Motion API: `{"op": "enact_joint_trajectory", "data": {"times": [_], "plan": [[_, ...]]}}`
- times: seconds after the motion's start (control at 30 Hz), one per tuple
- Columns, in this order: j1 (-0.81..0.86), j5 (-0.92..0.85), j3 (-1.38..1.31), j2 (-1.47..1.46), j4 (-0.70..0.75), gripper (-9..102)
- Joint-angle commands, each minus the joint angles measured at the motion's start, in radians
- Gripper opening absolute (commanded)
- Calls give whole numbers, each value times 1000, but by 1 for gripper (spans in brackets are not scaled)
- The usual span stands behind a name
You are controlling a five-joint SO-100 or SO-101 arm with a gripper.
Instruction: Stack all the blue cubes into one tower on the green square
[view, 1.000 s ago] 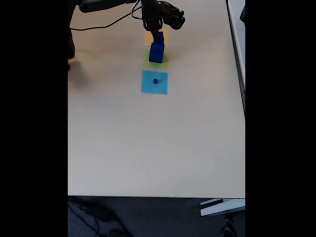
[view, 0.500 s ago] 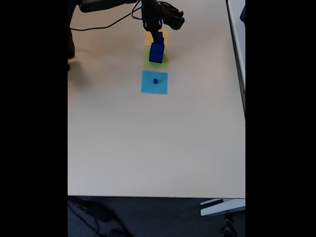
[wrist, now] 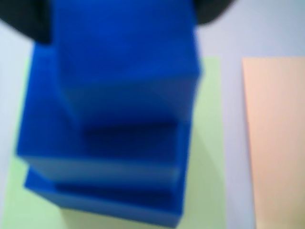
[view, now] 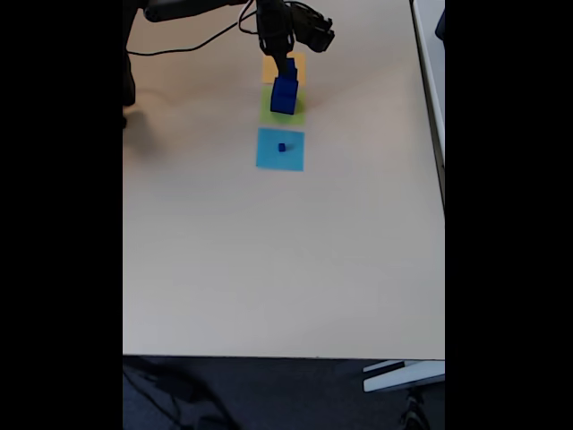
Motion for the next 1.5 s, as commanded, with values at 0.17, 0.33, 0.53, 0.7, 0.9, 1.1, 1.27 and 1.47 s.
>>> {"op": "enact_joint_trajectory", "data": {"times": [0.17,0.33,0.53,0.7,0.9,1.1,1.27,1.47], "plan": [[12,-15,-8,121,-3,15],[12,-18,-8,121,-3,16],[17,-25,-12,123,-3,16],[18,-28,-15,123,-3,18],[21,-31,-17,123,-3,18],[20,-37,-26,118,-3,16],[20,-61,-74,109,-3,15],[29,-106,-158,97,-9,16]]}}
